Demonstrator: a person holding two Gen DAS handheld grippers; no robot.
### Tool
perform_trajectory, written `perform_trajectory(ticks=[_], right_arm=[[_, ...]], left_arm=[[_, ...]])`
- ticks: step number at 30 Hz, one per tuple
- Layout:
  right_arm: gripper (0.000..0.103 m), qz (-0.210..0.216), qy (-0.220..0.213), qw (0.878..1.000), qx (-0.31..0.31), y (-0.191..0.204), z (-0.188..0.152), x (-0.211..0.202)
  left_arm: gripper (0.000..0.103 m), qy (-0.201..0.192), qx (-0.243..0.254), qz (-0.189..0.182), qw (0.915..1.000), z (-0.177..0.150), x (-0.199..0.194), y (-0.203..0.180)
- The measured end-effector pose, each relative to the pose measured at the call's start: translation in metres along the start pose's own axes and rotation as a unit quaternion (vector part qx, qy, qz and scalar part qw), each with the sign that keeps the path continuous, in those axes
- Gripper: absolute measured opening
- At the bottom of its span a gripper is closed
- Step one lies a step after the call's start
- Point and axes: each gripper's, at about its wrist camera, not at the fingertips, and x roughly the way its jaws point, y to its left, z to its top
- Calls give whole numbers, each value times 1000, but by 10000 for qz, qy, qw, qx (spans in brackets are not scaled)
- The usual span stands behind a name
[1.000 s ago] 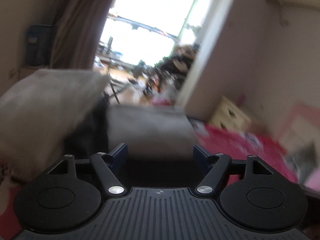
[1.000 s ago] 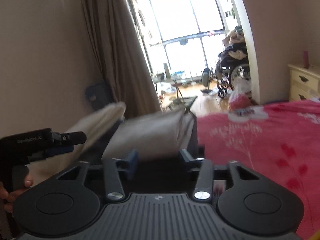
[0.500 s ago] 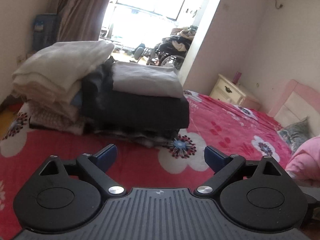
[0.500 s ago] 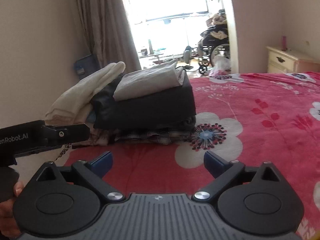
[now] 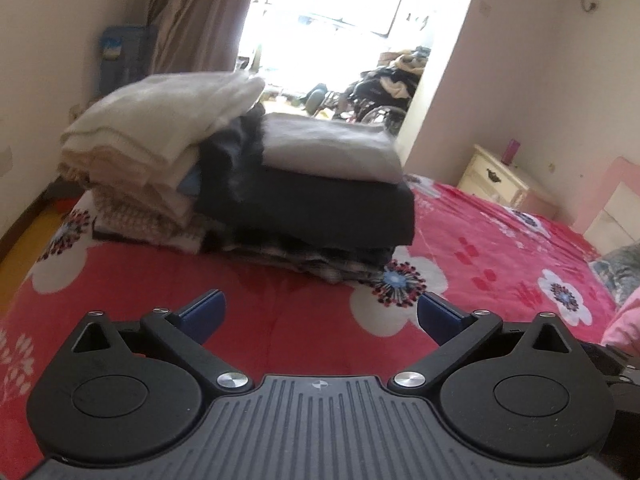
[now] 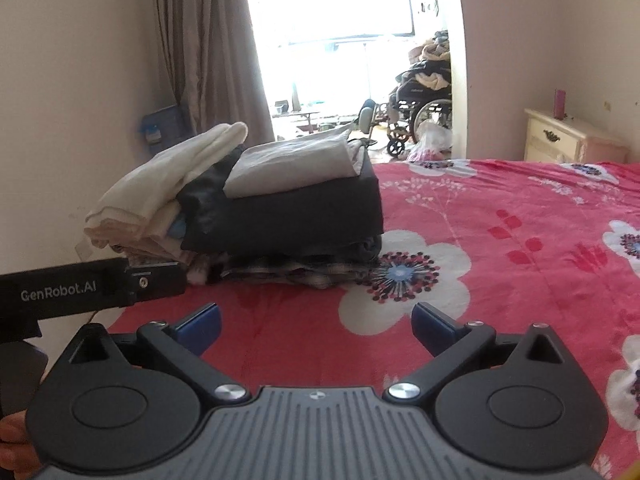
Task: Fold clothes
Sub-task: 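Lower the white shirt onto the dark clothes stack and open both grippers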
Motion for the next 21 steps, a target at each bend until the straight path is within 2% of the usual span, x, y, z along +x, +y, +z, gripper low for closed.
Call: perform_trajectory(ticks=[6,12,21], right_arm=[[103,-78,107,9998,116,0,-1,7],[103,-236,232,9994,-43,13,-2,19],[103,-453,225,9986,-149,32,4,24]], left_arm=[[103,78,-13,137,9999,-1,6,5],[103,-258,270,656,9971,-2,1,8],[103,-632,125,1128,9915,3,-4,16]])
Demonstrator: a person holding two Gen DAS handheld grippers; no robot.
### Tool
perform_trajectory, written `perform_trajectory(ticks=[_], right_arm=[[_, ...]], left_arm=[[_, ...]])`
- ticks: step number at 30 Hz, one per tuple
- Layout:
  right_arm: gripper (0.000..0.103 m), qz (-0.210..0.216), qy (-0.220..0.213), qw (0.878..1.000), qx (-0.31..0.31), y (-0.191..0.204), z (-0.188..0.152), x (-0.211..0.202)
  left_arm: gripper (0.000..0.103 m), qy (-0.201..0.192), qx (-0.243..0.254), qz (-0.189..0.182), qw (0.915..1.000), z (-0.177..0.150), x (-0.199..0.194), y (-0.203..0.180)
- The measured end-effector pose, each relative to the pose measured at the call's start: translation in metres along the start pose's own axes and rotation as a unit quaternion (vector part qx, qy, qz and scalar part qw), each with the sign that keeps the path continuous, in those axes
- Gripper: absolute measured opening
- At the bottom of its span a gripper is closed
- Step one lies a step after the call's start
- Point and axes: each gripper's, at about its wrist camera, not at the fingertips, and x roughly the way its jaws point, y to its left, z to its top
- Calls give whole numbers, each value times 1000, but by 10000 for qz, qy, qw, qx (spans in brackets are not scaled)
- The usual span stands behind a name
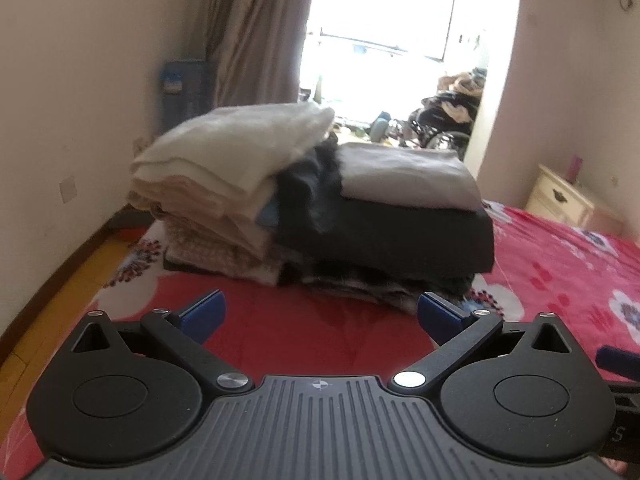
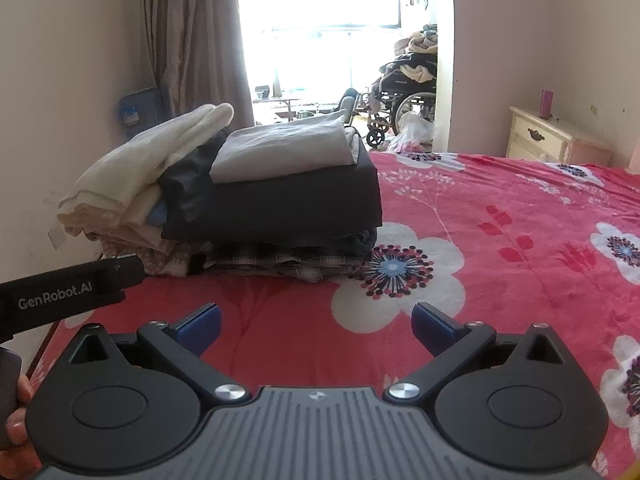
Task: Fold clothes
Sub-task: 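Lower the white shirt onto the dark clothes stack and open both grippers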
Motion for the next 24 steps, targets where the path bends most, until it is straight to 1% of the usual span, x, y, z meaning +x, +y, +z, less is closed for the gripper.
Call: perform_trajectory(ticks=[3,11,24], right_arm=[[103,-23,46,10000,-26,5,3,2],[103,-163,203,9997,-38,12,8,10],[103,-343,275,9989,-141,20,8,15]], left_arm=[[103,-138,29,204,9997,2,-1,3],[103,-163,267,540,9981,3,-1,6],[103,-155,480,690,9963,0,-2,4]])
